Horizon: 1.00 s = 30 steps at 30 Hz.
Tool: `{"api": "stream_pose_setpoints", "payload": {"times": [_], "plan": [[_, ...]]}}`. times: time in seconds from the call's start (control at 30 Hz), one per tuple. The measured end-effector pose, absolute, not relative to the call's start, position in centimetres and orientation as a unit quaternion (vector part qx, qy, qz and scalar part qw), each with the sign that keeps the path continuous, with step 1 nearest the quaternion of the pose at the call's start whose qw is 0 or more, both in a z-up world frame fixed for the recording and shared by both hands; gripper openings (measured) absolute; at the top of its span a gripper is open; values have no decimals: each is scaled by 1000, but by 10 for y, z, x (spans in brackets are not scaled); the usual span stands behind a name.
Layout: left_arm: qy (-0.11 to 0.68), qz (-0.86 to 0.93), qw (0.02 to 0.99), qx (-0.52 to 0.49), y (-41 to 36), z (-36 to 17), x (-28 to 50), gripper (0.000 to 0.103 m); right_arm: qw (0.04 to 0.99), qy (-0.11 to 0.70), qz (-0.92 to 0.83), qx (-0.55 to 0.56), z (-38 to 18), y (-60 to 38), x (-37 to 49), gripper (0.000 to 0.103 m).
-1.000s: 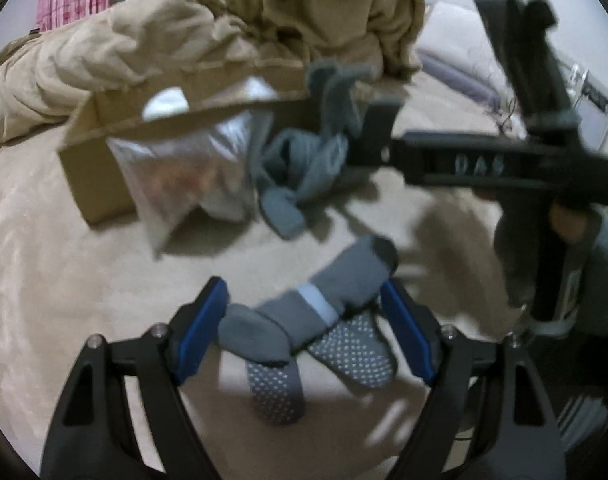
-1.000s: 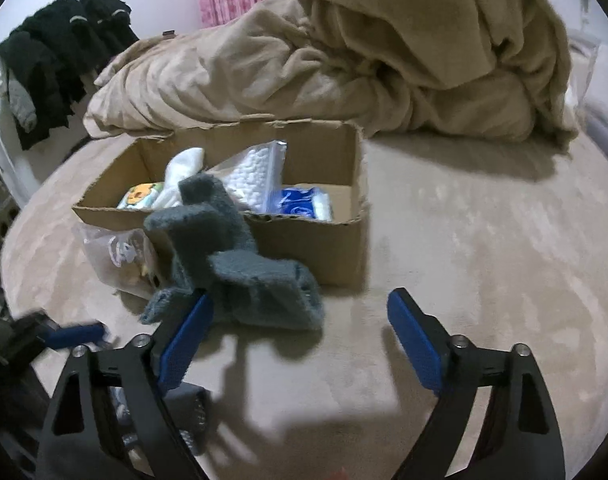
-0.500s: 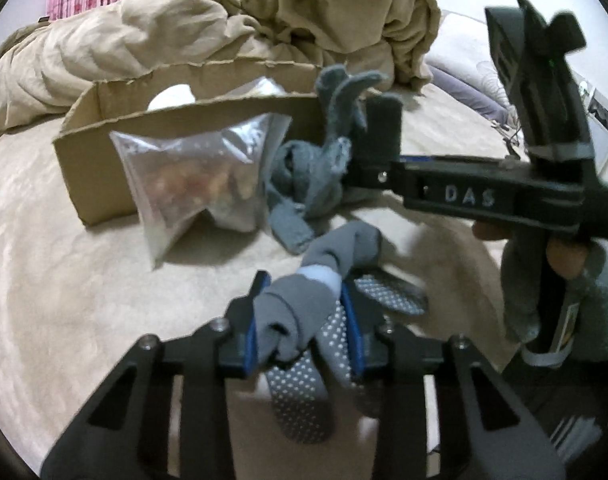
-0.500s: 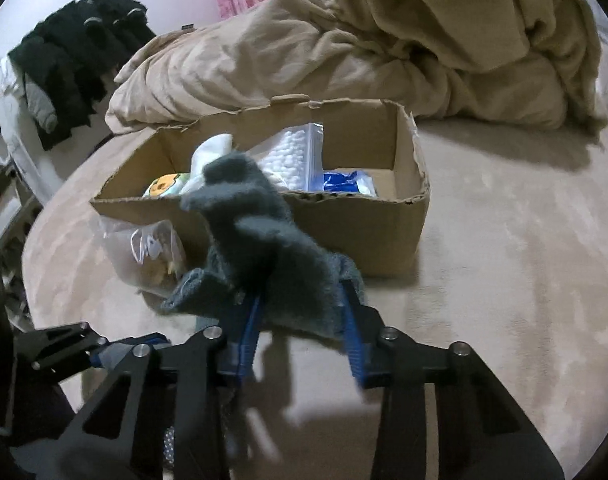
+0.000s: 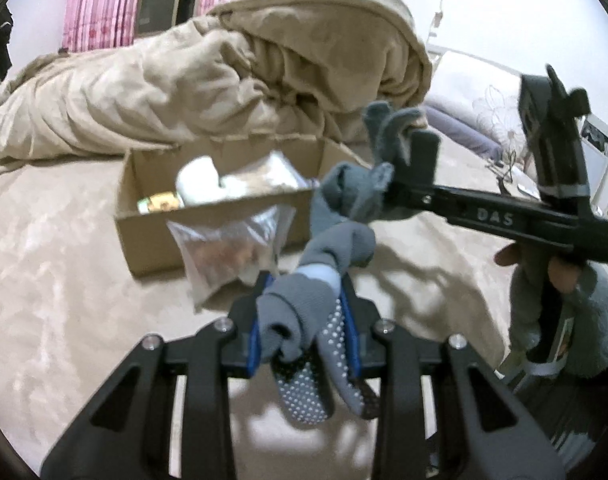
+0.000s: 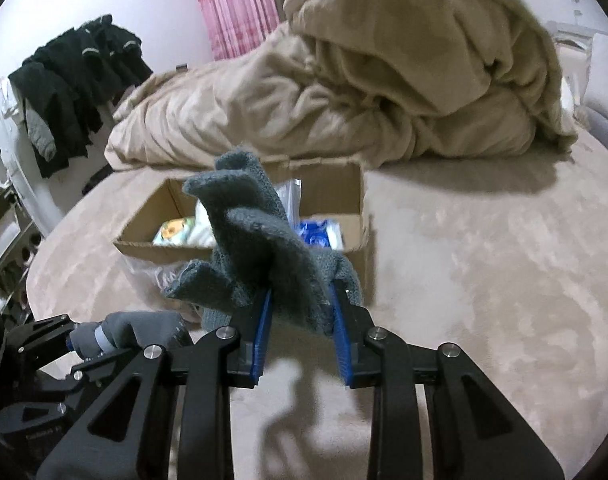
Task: Organize objects
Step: 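Carry both pairs of gloves into the box and open both grippers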
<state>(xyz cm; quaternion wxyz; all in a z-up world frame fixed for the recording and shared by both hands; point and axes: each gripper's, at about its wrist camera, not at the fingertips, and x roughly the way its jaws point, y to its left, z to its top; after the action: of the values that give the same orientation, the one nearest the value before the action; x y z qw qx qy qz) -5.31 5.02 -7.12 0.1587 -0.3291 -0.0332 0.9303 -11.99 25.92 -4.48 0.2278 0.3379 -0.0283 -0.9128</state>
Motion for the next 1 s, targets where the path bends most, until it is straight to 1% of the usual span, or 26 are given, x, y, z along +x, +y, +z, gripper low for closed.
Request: {"api": "stream_pose_setpoints", "payload": {"times": [0.47, 0.67, 0.83, 1.0], "plan": [[-69, 960, 114, -246, 19, -6, -68, 33, 207, -69, -939, 264, 13, 271, -127, 30], [-91, 964, 95, -233, 7, 5, -84, 33, 201, -106, -938, 262, 18, 272, -147, 30], [-94, 967, 85, -223, 1, 10, -94, 33, 194, -116, -937, 266, 17, 270, -158, 30], [-103, 964, 79, -234, -9, 4, -109, 33, 194, -111, -929, 295, 1, 264, -171, 30]]}}
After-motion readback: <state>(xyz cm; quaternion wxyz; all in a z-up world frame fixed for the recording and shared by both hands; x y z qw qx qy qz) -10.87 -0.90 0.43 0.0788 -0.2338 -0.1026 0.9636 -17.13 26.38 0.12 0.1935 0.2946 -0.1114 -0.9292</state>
